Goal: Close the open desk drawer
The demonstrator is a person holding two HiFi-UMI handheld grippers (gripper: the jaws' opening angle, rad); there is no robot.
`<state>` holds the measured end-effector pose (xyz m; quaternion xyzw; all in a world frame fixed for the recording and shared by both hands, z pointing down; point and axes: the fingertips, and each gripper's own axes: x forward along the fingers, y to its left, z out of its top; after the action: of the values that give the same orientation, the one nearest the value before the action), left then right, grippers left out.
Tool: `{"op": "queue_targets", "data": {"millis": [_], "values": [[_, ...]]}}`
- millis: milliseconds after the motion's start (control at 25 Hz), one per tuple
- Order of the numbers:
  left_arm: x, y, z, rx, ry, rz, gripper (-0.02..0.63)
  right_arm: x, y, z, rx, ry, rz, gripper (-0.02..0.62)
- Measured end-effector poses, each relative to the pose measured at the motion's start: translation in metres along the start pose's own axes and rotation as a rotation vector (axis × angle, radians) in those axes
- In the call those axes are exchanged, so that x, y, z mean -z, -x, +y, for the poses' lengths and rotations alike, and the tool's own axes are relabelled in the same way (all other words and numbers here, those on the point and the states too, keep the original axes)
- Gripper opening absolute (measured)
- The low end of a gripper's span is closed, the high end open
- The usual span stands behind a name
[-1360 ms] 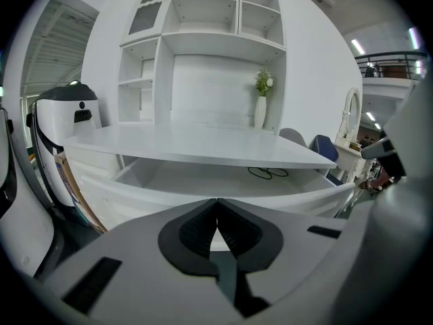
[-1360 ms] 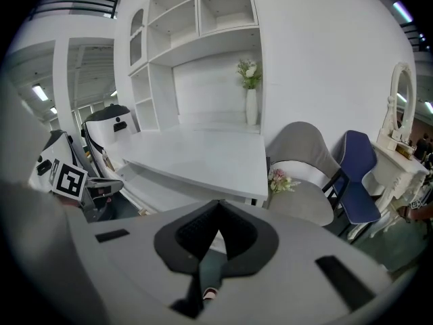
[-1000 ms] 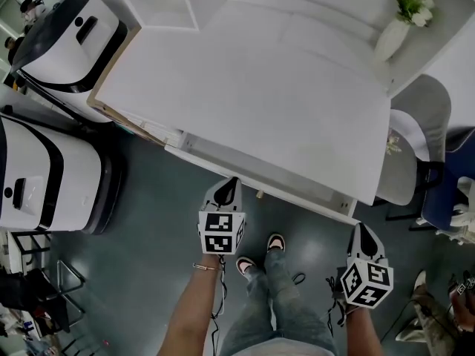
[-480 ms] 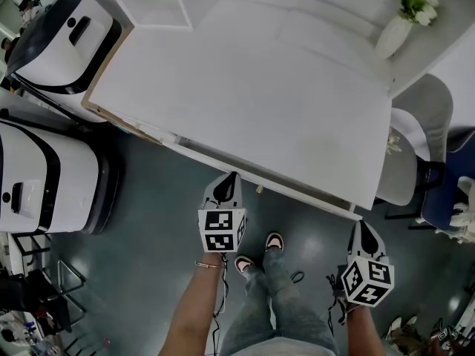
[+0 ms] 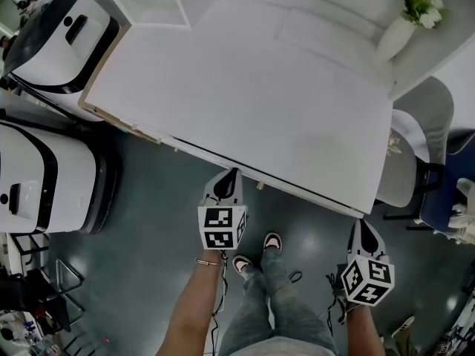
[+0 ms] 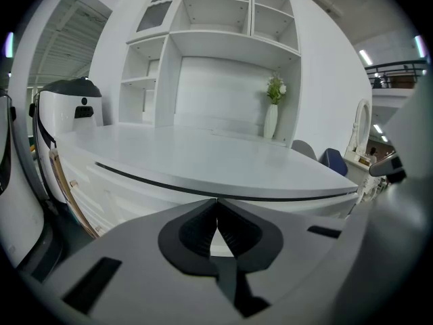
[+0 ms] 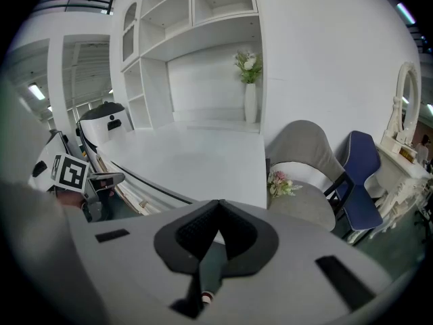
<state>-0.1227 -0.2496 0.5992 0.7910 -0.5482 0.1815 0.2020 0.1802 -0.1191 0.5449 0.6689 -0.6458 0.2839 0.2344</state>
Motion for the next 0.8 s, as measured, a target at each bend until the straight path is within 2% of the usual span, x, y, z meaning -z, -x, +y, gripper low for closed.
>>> {"op": "queue_targets", "data": {"millis": [800], "values": [[-0.0057, -0.0095, -0.0012, 0.011, 0.009, -0.005, 0.018, -0.0036, 0.0006, -0.0013, 0.002, 0.007, 0.004, 0.006]]}}
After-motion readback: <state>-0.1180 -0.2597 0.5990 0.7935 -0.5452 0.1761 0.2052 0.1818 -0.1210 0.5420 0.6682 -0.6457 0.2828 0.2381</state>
